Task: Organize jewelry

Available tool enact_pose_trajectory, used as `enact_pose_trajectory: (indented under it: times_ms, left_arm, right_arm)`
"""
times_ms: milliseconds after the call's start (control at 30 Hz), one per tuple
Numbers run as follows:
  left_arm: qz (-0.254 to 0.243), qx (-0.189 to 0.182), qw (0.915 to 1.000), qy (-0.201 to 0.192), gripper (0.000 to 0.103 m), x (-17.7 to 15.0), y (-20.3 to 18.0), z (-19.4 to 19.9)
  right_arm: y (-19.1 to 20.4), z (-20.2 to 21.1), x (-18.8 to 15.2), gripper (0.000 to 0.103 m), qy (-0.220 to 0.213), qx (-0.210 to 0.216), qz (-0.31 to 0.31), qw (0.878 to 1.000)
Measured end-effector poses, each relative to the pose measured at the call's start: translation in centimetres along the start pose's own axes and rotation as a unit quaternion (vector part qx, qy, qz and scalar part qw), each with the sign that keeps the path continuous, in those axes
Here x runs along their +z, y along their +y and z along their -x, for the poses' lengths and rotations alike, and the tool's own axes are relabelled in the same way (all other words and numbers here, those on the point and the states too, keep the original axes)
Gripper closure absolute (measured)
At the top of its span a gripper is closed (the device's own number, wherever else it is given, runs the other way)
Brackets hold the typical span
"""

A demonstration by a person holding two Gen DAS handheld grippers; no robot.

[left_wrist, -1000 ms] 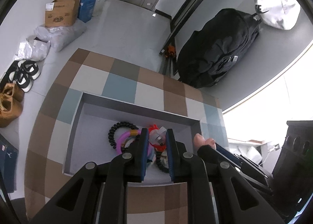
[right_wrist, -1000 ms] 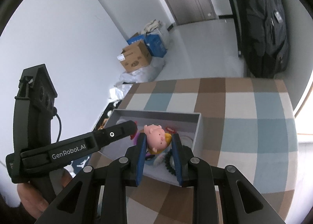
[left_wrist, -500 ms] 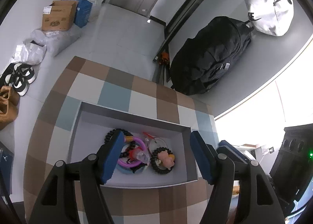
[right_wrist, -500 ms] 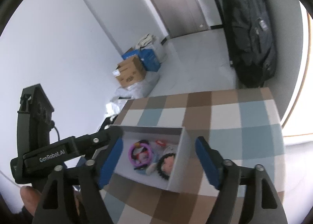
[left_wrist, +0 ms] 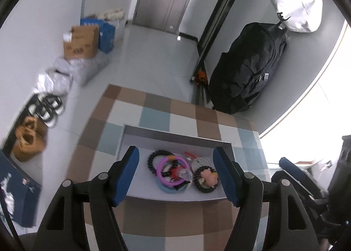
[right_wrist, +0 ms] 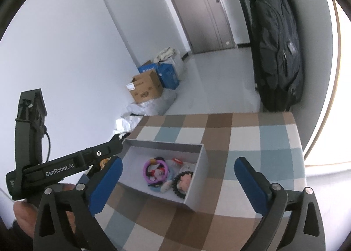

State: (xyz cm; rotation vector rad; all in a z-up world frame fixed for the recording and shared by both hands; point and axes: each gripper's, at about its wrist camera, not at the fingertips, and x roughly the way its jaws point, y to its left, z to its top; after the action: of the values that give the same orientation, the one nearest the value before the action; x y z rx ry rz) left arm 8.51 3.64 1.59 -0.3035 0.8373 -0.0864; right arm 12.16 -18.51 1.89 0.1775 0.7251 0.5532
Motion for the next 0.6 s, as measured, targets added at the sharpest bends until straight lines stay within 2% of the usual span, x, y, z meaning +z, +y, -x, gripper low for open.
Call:
enact_pose_trajectory:
  times_ms: [133, 333, 600]
  left_arm:
    - [-0.016, 0.017, 0.9994, -0.026, 0.029, -0.5, -0.2, 1.0]
    - [-0.026, 0.033, 0.9978, -0.051, 0.028, -1.3, -0.1, 2.3]
    - [-0.031, 0.043, 0.9964, -0.066, 0.024, -2.9, -0.1, 4.1]
  right_arm:
    - [0.8, 0.9, -0.3, 0.000, -0.015, -0.001, 0.021, 1.000]
    - [1.9, 2.6, -1.4, 0.000, -0.044, 0.000, 0.044, 0.998]
    - [3.4, 3.9, -3.2, 0.000, -0.054, -0.001, 0.072, 0.996]
